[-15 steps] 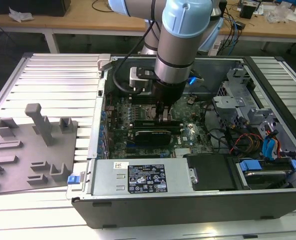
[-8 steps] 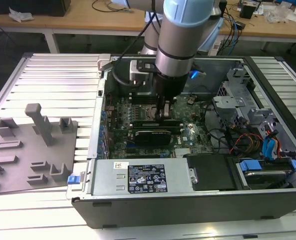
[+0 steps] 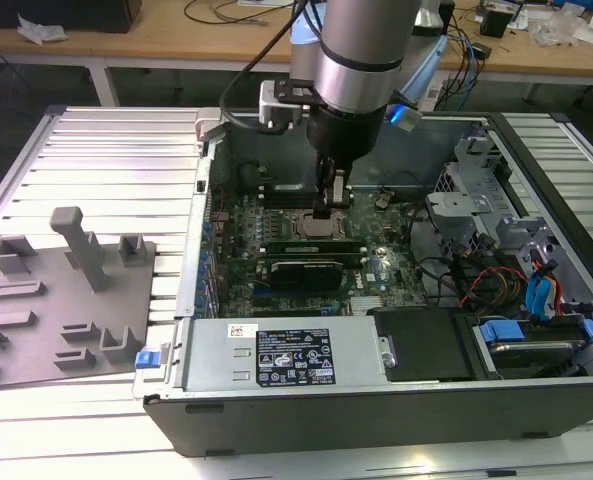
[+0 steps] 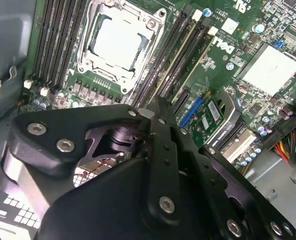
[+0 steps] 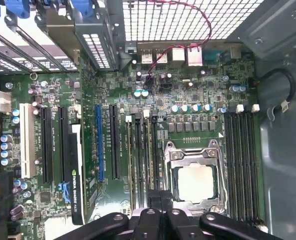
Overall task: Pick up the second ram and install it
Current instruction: 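Insert the second ram into the second slot, then press down the second ram until it locks into place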
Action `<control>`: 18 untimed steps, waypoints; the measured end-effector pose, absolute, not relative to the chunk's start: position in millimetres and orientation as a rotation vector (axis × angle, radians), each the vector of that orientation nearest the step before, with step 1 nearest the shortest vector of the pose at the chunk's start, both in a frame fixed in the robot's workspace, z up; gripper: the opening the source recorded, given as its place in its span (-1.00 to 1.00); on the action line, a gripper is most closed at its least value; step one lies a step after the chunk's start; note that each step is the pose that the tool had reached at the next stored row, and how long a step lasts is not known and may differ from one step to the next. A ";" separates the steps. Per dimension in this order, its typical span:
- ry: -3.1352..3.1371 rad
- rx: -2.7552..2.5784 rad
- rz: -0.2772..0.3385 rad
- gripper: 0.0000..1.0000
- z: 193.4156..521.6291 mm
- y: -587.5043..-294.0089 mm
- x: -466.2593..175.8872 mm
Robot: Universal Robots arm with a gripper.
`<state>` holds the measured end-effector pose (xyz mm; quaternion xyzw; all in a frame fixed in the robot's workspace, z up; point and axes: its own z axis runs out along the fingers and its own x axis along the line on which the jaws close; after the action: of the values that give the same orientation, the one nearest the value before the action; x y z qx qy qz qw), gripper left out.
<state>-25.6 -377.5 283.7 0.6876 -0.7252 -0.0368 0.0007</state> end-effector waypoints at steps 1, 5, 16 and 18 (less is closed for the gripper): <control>-2.277 2.159 -0.116 -0.79 283.8 -377.5 -25.6; -2.277 2.159 -0.115 -0.79 283.9 -377.6 -20.8; -2.269 2.155 -0.121 -0.79 240.6 -377.5 27.2; -2.269 2.155 -0.121 -0.79 236.9 -377.5 27.2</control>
<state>27.2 -377.5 236.9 0.6880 -0.7246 -0.0387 0.0050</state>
